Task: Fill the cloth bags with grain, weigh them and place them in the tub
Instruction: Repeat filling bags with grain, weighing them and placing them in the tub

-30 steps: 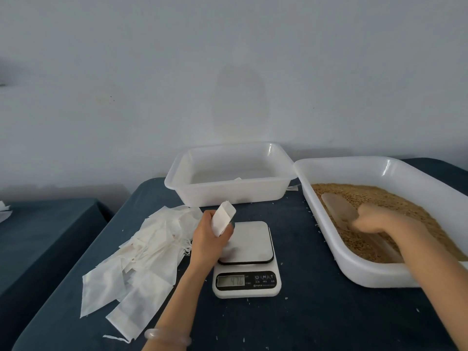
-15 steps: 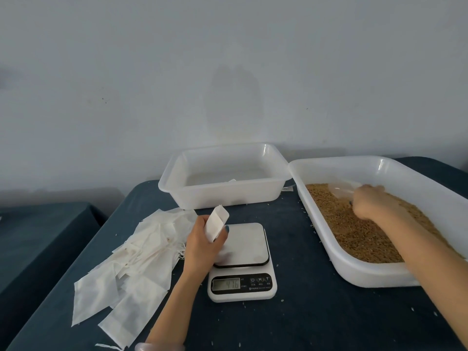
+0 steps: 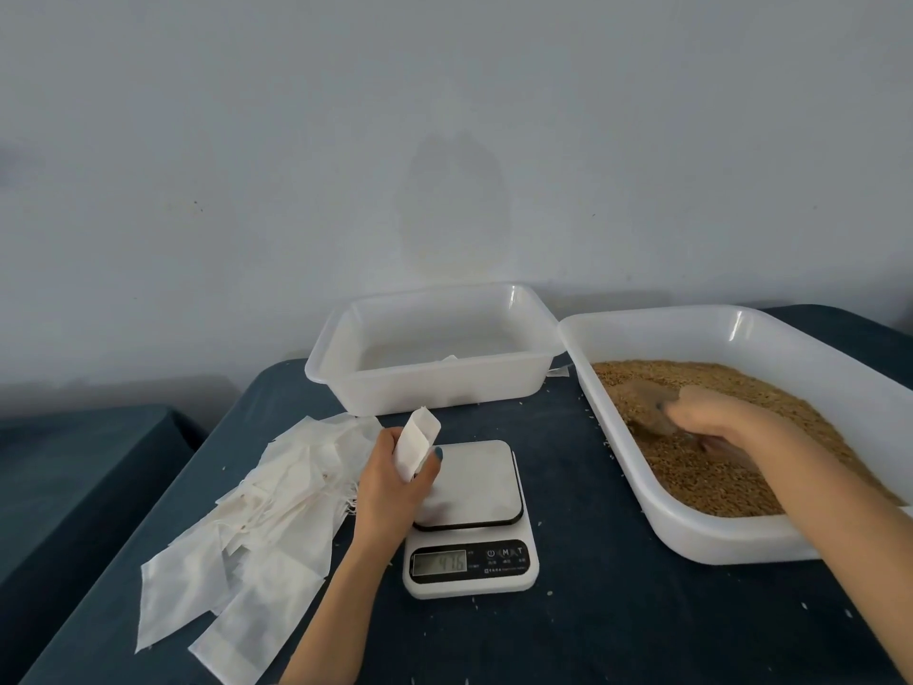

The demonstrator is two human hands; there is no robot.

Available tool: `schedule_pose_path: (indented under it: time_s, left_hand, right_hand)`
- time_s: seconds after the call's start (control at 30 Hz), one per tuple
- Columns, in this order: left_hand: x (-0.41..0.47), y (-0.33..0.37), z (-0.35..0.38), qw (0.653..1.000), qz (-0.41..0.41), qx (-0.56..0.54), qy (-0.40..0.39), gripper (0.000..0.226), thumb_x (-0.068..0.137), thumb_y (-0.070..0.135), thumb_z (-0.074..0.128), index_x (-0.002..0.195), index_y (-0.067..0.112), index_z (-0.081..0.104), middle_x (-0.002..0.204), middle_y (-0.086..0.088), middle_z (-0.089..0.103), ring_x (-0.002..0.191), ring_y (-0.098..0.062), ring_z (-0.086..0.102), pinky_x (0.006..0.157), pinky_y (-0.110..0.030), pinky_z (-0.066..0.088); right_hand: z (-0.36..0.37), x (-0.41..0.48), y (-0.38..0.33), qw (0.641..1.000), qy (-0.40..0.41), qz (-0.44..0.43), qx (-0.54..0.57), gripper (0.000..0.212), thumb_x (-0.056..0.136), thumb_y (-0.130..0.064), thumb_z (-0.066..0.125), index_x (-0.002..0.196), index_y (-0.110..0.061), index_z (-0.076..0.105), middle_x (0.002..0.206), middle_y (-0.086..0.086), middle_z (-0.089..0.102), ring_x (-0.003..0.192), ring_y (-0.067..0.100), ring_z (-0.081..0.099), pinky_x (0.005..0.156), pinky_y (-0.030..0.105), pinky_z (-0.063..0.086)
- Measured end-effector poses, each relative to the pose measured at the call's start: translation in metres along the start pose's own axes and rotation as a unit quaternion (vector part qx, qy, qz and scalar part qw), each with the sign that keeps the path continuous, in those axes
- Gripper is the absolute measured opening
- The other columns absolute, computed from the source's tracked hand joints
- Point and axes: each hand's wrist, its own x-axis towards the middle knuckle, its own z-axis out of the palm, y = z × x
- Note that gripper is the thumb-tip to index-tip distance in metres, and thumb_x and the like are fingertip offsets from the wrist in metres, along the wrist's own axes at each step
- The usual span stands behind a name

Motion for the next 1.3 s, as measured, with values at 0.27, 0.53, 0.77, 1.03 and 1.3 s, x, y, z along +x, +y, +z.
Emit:
schedule_pose_path:
  time_s: [0.27, 0.53, 0.77, 1.03, 1.3]
  left_hand:
    - [-0.001, 0.001, -0.002, 1.000, 0.003, -0.011, -0.014, 0.026, 0.087, 0.038, 0.071, 0.101, 0.038, 0.048, 0.098, 0.010, 0.062, 0.085, -0.017, 0.067, 0.061, -0.023, 0.050]
    - [-0.004, 0.012, -0.001, 0.998, 0.035, -0.042, -0.038, 0.030, 0.076, 0.055, 0.061, 0.097, 0.035, 0.056, 0.087, 0.012, 0.064, 0.077, -0.005, 0.061, 0.060, -0.017, 0.051]
    - [-0.001, 0.015, -0.001, 0.997, 0.058, 0.014, -0.050, 0.029, 0.077, 0.062, 0.058, 0.096, 0.040, 0.053, 0.087, 0.018, 0.063, 0.080, -0.003, 0.062, 0.065, -0.030, 0.056]
    - [-0.005, 0.015, -0.006, 0.995, 0.072, 0.045, -0.049, 0.029, 0.080, 0.059, 0.058, 0.099, 0.038, 0.052, 0.089, 0.012, 0.064, 0.081, -0.004, 0.060, 0.065, -0.027, 0.052]
    - [-0.007, 0.019, -0.003, 0.988, 0.097, 0.100, -0.063, 0.031, 0.082, 0.045, 0.070, 0.102, 0.042, 0.046, 0.097, 0.019, 0.060, 0.092, 0.002, 0.055, 0.067, -0.019, 0.044]
  right_hand:
    - [-0.010, 0.007, 0.021, 0.992, 0.027, 0.024, 0.119, 0.033, 0.102, -0.033, 0.043, 0.111, -0.004, 0.057, 0.075, 0.009, 0.061, 0.055, 0.016, 0.048, 0.048, 0.024, 0.039]
    - [-0.022, 0.005, 0.015, 0.986, 0.099, -0.091, 0.102, 0.031, 0.102, -0.034, 0.044, 0.097, -0.010, 0.064, 0.084, 0.012, 0.073, 0.052, 0.017, 0.054, 0.046, 0.026, 0.042]
    - [-0.020, -0.043, -0.047, 0.947, 0.042, -0.316, 0.034, 0.020, 0.101, -0.034, 0.047, 0.099, -0.046, 0.063, 0.065, -0.012, 0.070, 0.037, 0.005, 0.049, 0.038, 0.017, 0.037]
    - [0.007, -0.075, -0.094, 0.917, -0.006, -0.385, -0.104, 0.022, 0.099, -0.040, 0.044, 0.101, -0.050, 0.063, 0.065, -0.021, 0.069, 0.041, 0.003, 0.056, 0.051, 0.021, 0.045]
    - [0.000, -0.086, -0.112, 0.883, 0.070, -0.393, -0.246, 0.024, 0.093, -0.044, 0.042, 0.097, -0.048, 0.065, 0.057, -0.028, 0.064, 0.042, -0.002, 0.059, 0.051, 0.021, 0.038]
